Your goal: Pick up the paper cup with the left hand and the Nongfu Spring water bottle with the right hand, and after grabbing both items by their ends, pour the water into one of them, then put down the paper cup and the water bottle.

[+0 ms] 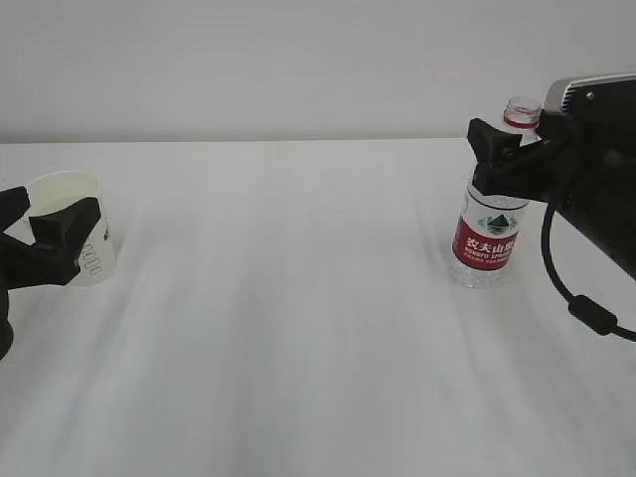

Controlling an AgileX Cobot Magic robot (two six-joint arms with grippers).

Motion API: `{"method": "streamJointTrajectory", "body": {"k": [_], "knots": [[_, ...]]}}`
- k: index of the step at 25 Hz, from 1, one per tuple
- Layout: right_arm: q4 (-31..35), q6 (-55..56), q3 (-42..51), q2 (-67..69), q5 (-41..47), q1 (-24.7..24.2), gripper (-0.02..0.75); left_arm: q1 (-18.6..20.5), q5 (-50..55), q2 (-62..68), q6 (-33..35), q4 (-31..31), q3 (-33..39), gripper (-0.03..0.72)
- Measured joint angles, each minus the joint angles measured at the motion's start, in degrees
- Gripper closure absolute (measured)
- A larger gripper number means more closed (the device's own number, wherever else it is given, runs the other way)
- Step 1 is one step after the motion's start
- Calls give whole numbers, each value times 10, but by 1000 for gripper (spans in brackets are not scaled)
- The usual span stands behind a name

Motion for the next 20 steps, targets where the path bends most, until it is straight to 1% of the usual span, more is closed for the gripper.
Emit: {"method": "streamJointTrajectory", "body": {"k": [8, 15, 20], "knots": [[-4, 0, 21, -81, 46, 0, 130, 0, 5, 0, 0, 0, 0, 96], [-8, -13, 23, -159, 125, 0, 130, 0, 8, -9, 0, 0, 0, 96], [-8, -38, 25, -205, 192, 0, 130, 0, 46, -67, 0, 0, 0, 97]]}}
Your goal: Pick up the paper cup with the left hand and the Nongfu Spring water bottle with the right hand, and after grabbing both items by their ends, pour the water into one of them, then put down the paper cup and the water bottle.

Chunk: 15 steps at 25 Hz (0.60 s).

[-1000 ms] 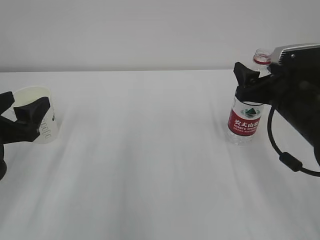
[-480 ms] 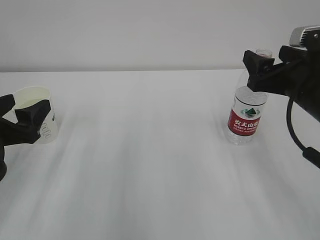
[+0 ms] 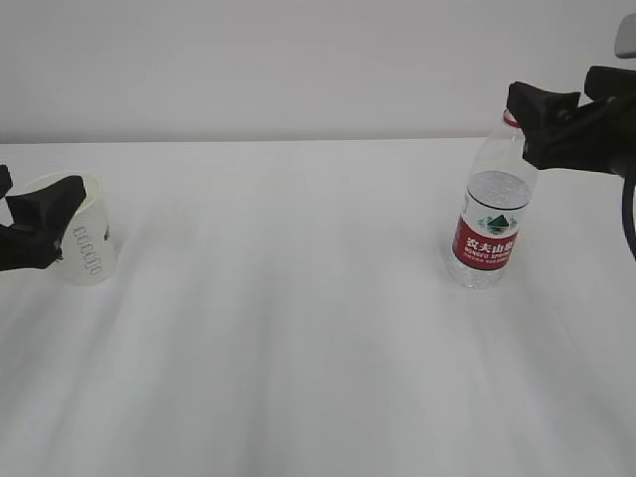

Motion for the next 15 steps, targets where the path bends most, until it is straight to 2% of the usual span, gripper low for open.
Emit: {"method": "streamJointTrajectory", "body": {"k": [15], "knots": [[0, -11, 2, -153, 202, 0, 130, 0, 221, -271, 0, 0, 7, 97]]}}
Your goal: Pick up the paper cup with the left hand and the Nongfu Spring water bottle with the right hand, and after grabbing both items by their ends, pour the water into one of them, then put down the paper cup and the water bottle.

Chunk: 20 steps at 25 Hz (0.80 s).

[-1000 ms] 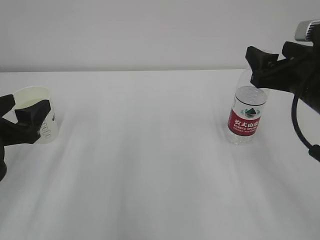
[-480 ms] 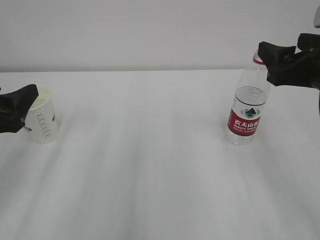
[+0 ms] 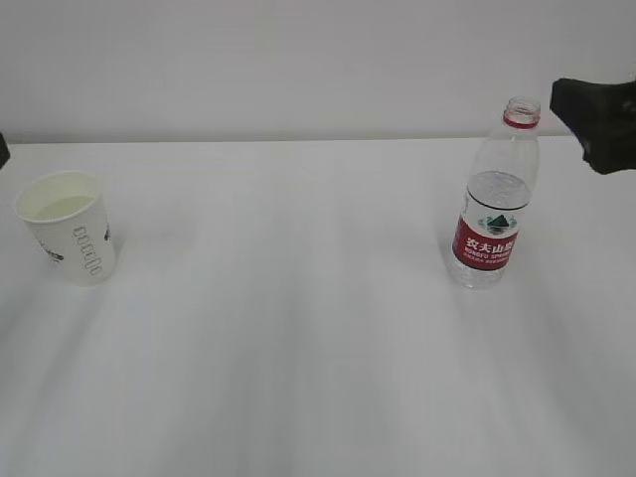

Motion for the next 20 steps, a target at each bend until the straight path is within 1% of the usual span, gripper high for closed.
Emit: {"method": "streamJointTrajectory", "body": {"k": [8, 13, 16, 20], "knots": [[0, -1, 1, -111, 117, 0, 130, 0, 145, -158, 0, 0, 0, 98], [0, -1, 1, -184, 194, 0, 131, 0, 221, -224, 0, 0, -1, 98], [0, -1, 1, -223, 237, 0, 131, 0, 293, -250, 0, 0, -27, 98], [0, -1, 1, -263, 294, 0, 131, 0, 382, -263, 0, 0, -82, 99]]}}
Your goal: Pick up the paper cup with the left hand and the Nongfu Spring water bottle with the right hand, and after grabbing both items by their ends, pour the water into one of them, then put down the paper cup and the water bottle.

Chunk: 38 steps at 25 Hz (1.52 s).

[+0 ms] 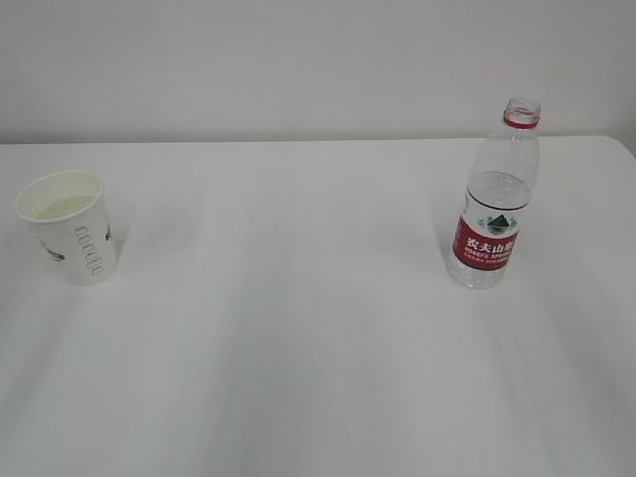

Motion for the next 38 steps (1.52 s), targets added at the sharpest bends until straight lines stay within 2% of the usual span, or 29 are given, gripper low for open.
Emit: {"method": "streamJointTrajectory", "body": {"k": [9, 15, 22, 31, 38], "knots": [[0, 1, 0, -79, 104, 0, 131, 0, 253, -5, 0, 0, -135, 100], [0, 6, 0, -127, 182, 0, 131, 0, 398, -6, 0, 0, -192, 100], [0, 19, 0, -165, 268, 0, 131, 0, 491, -44, 0, -4, -206, 101], [0, 28, -30, -183, 384, 1, 131, 0, 568, -162, -12, -4, -211, 101], [-1, 37, -33, -183, 465, 1, 135, 6, 637, -200, -17, 17, -211, 101]]}}
